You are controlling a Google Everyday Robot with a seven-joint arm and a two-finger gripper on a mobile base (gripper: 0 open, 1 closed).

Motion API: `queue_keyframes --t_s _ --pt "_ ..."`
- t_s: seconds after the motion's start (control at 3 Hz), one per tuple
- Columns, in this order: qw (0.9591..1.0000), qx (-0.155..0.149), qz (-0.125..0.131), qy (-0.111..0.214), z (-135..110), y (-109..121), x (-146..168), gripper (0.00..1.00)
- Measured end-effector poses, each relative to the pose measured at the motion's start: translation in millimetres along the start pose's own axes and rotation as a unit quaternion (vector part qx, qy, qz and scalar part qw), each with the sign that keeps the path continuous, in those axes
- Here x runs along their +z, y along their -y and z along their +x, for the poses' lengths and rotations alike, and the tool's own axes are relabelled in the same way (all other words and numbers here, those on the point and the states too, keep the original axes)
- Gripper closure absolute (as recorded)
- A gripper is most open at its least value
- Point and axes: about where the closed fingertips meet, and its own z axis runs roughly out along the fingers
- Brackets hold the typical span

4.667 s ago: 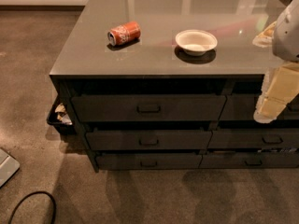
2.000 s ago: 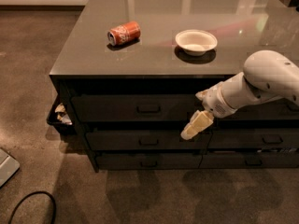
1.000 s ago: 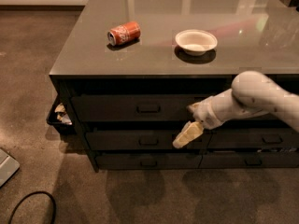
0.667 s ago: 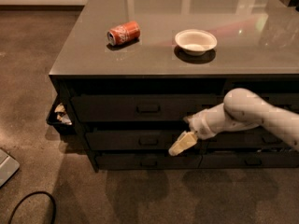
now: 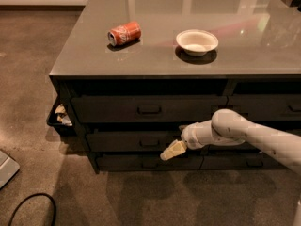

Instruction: Open middle drawer

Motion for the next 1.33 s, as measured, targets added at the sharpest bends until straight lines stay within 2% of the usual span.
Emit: queue_keyframes --t_s 0.33,1.0,1.33 --pt "0.9997 0.006 0.02 0.012 0 17 27 0.0" --pt "0.9988 0.031 0.037 0.004 8 50 72 0.0" --pt "0.9983 0.046 0.036 -0.008 18 61 88 0.13"
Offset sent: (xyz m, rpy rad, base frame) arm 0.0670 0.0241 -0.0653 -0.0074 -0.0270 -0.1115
